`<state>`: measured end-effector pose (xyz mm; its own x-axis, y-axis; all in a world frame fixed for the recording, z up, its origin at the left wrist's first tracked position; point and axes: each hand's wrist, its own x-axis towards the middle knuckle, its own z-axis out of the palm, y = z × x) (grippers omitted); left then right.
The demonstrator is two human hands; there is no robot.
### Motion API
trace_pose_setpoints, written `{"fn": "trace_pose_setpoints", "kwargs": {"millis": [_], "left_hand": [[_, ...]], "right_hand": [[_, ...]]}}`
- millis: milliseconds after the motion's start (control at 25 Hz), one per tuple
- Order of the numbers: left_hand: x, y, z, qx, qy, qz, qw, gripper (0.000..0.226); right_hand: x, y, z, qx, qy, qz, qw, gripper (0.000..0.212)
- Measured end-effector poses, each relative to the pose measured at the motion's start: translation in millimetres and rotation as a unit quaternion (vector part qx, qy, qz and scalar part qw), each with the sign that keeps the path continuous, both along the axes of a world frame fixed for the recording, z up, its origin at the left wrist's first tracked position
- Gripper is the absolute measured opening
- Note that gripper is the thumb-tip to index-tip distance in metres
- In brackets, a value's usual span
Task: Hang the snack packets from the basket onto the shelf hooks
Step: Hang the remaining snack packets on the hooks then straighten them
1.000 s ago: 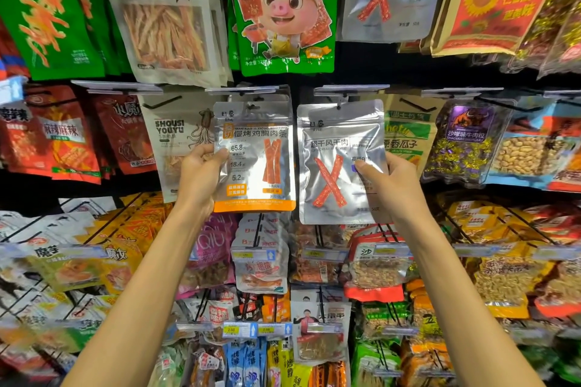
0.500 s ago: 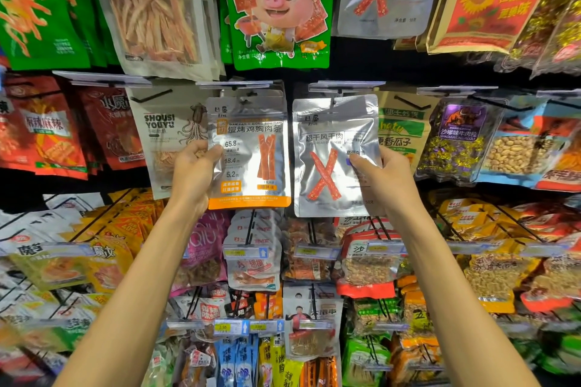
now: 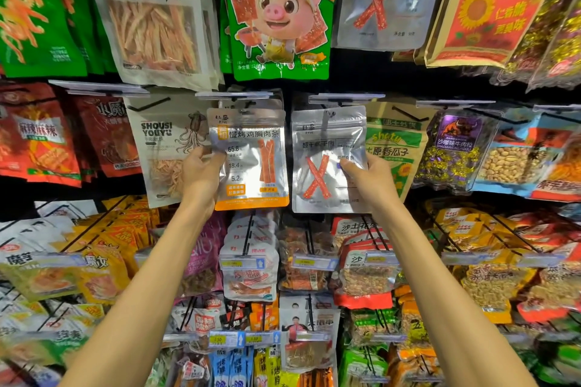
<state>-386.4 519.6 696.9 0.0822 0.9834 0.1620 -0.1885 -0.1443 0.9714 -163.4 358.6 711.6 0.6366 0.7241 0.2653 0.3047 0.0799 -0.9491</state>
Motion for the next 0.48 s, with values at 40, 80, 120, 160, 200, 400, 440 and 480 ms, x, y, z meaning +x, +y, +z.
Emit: {"fn": "trace_pose_setpoints", "kwargs": {"millis": [40,80,120,160,200,400,440,480], "left_hand": [[3,4,1,0.011,0.016,0.016,1.0,0.015],[5,7,2,0.022,0.033,0.026,0.999,0.011],[6,11,0,0.032,0.046,0.028,0.998,0.006],[7,13,0,0.04,0.052,0.026,0.998,0.003],[8,15,-1,0.048,0.052,0.022,0.997,0.007],[14,22,2,0.041,0.009,-0.027,0.999,0.018],[15,25,3,0.038,0.005,-0.035,0.999,0.017],[16,26,4,0.035,0.004,-0.039,0.999,0.016]], "right_hand": [[4,8,0,-0.007,-0.003,-0.003,1.0,0.012],[6,15,0,-0.015,-0.005,-0.008,1.0,0.015],[9,21,0,-0.023,-0.008,-0.013,1.0,0.019],[13,26,-1,-0.029,-0.012,-0.017,0.999,0.02],[16,31,-1,-0.029,-0.015,-0.016,0.999,0.017],[25,47,0,-0.027,-0.013,-0.022,0.999,0.01],[25,49,1,-0.031,-0.012,-0.02,0.999,0.01],[26,51,0,-0.034,-0.008,-0.016,0.999,0.01]]}}
